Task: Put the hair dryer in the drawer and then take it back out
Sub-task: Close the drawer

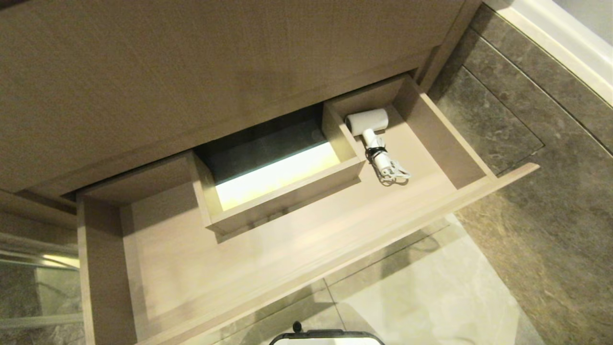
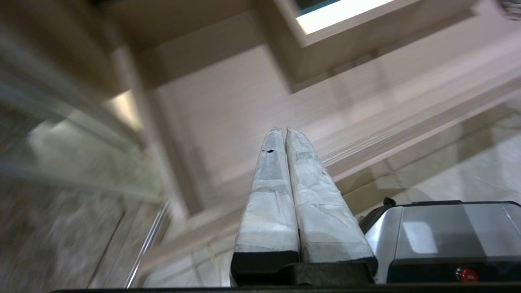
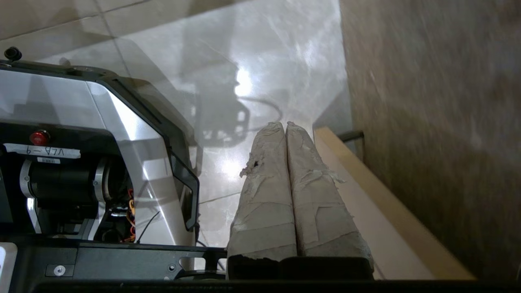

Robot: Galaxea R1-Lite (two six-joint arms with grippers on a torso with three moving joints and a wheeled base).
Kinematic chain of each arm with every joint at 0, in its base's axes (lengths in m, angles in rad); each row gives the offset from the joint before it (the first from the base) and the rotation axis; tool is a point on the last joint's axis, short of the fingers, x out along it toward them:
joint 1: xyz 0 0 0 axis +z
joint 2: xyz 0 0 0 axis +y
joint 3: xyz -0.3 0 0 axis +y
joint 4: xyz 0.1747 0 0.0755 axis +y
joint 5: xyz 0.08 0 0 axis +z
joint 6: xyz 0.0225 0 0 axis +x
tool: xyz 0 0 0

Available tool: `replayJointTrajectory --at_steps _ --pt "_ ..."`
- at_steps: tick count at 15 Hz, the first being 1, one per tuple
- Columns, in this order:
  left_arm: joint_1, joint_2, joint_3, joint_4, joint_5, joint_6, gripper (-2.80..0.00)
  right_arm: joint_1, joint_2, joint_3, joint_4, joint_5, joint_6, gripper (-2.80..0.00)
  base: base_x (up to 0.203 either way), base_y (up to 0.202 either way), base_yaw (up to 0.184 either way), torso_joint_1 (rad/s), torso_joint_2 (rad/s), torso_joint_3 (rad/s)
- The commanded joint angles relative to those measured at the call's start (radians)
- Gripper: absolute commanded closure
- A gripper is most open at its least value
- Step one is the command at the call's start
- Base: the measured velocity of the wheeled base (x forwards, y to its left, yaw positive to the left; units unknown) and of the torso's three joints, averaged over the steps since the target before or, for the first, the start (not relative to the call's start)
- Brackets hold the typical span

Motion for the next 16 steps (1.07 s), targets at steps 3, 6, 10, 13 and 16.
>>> replayJointTrajectory --at_steps 3,6,10,13,16 --pt "0.0 0.002 0.0 0.0 0.0 0.001 0.0 -0.001 0.002 0.004 0.001 0.0 -0.002 0.0 -0.001 0.002 -0.059 0.005 0.0 0.002" --pt "0.0 0.002 0.0 0.0 0.0 -0.001 0.0 -0.001 0.002 0.007 -0.001 0.0 -0.002 0.0 0.0 0.0 0.0 0.0 0.0 0.0" --pt "0.0 0.002 0.0 0.0 0.0 -0.001 0.0 -0.004 -0.004 0.01 -0.01 0.0 0.009 0.0 0.0 0.0 0.0 0.0 0.0 0.0" --pt "0.0 0.002 0.0 0.0 0.0 -0.001 0.0 -0.006 -0.01 0.028 -0.021 0.001 0.007 0.0 0.002 -0.007 0.061 0.002 0.0 0.001" --pt "0.0 0.002 0.0 0.0 0.0 0.001 0.0 -0.007 -0.015 0.029 -0.016 0.001 0.007 0.0 0.002 -0.007 0.167 0.0 0.0 -0.001"
